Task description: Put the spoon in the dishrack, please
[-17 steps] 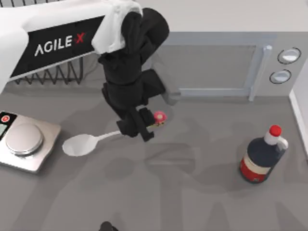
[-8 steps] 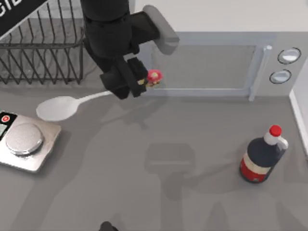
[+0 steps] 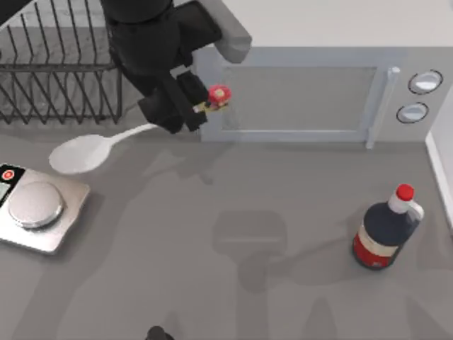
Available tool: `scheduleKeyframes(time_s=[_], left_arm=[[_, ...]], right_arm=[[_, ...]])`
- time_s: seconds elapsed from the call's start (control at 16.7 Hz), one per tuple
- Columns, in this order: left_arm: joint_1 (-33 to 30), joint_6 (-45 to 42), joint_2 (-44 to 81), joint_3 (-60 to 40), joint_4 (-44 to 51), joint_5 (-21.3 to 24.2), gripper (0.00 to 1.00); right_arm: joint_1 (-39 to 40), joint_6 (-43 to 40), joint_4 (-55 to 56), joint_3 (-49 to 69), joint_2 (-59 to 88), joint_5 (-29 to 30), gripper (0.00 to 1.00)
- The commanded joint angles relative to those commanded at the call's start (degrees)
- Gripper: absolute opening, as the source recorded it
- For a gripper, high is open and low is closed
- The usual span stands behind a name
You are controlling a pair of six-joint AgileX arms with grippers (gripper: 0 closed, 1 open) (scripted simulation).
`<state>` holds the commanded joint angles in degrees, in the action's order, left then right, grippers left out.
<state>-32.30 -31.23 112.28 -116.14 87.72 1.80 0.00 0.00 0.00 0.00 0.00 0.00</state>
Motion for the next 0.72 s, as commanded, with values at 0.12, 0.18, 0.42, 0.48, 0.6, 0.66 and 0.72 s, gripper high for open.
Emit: scheduleKeyframes(time_s=[0.12,0.18,0.42,0.48,0.6,0.66,0.72], left_arm=[[2.99,2.11,-4.33,3.47,-5.06,0.77,0.00],[4.92,3.48,-7.04,5.73,-8.35,1.24,0.00],[14.52,10.31,-20.27,17.37,-25.29,3.45,0.00],[17.19,12.20,-23.98,20.74,-30.21,4.06,0.00],[22.65,16.03,-31.65,27.66,-40.42,5.31,0.00],[25.37,17.94,-35.55,31.10,-45.52,5.94,0.00],[28.04,19.81,-39.44,34.47,-50.49,6.56,0.00]], right_arm=[[0.00,0.00,0.00,0.00,0.00,0.00,1.00],[0.00,0.00,0.00,0.00,0.00,0.00,1.00],[0.00,0.00,0.00,0.00,0.00,0.00,1.00],[0.00,0.00,0.00,0.00,0.00,0.00,1.00],[0.00,0.00,0.00,0.00,0.00,0.00,1.00],[0.00,0.00,0.00,0.00,0.00,0.00,1.00],[0.00,0.00,0.00,0.00,0.00,0.00,1.00]])
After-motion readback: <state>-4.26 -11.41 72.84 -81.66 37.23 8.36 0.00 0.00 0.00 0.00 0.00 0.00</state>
